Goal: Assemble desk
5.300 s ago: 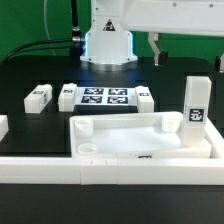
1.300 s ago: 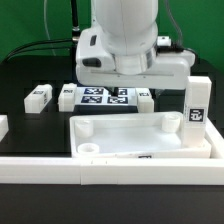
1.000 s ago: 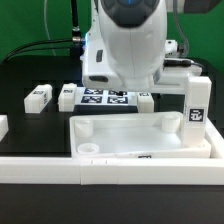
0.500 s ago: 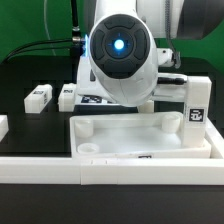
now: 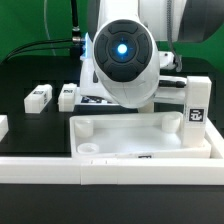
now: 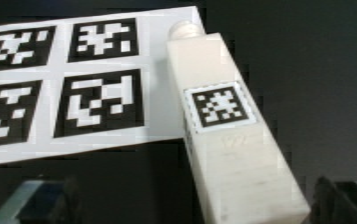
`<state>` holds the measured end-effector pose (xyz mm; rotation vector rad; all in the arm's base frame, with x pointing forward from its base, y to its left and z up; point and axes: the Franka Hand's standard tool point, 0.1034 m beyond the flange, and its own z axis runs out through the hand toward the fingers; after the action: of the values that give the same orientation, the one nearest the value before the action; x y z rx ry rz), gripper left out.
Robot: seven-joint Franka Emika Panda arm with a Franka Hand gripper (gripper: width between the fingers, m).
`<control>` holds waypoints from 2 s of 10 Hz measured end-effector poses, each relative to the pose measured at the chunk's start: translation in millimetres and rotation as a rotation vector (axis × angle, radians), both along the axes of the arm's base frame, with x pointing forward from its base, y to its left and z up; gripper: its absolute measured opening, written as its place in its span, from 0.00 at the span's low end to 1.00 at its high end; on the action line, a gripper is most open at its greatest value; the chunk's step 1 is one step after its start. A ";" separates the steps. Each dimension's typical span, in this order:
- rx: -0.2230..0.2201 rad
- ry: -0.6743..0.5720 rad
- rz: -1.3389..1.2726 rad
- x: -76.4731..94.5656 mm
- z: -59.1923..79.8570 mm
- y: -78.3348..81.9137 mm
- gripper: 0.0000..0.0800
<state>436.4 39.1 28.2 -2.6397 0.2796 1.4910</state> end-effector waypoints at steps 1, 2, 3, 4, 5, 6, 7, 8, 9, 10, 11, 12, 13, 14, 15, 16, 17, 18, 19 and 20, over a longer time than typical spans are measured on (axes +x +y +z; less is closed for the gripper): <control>0.001 0.010 -0.001 -1.6 -0.3 -0.4 0.81; 0.002 0.019 0.000 -3.3 -2.4 -0.2 0.81; 0.008 -0.002 0.007 -2.8 -4.2 4.2 0.81; 0.020 0.010 0.013 -5.9 -2.5 5.5 0.81; 0.027 0.061 0.012 -10.5 -1.1 4.6 0.81; 0.032 0.093 0.016 -10.8 -2.3 5.2 0.81; 0.031 0.080 0.020 -8.1 -2.3 6.9 0.81; 0.032 0.076 0.022 -7.7 -0.7 8.6 0.81; 0.033 0.076 0.024 -7.8 -0.9 9.6 0.81; 0.033 0.075 0.024 -7.5 -0.7 9.3 0.81; 0.026 0.062 0.021 -5.5 -3.0 10.6 0.81; 0.033 0.050 0.029 -4.3 -5.3 13.4 0.81; 0.064 0.043 0.048 -1.7 -3.0 13.5 0.81; 0.081 0.034 0.057 0.2 -2.9 13.2 0.81; 0.076 0.035 0.054 -0.6 -4.1 13.0 0.81; 0.076 0.035 0.054 -0.7 -4.2 12.8 0.81; 0.076 0.035 0.053 -0.7 -4.4 12.7 0.81; 0.073 0.034 0.052 -0.9 -5.3 13.2 0.81; 0.070 0.031 0.052 -1.9 -7.9 15.9 0.81; 0.073 0.025 0.056 -1.6 -10.5 18.5 0.81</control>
Offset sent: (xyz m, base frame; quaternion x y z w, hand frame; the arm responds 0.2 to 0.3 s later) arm -0.0068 0.0106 0.0000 0.0121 0.0177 -0.0446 0.9988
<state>434.8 57.6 17.7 -2.5937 0.1514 1.5211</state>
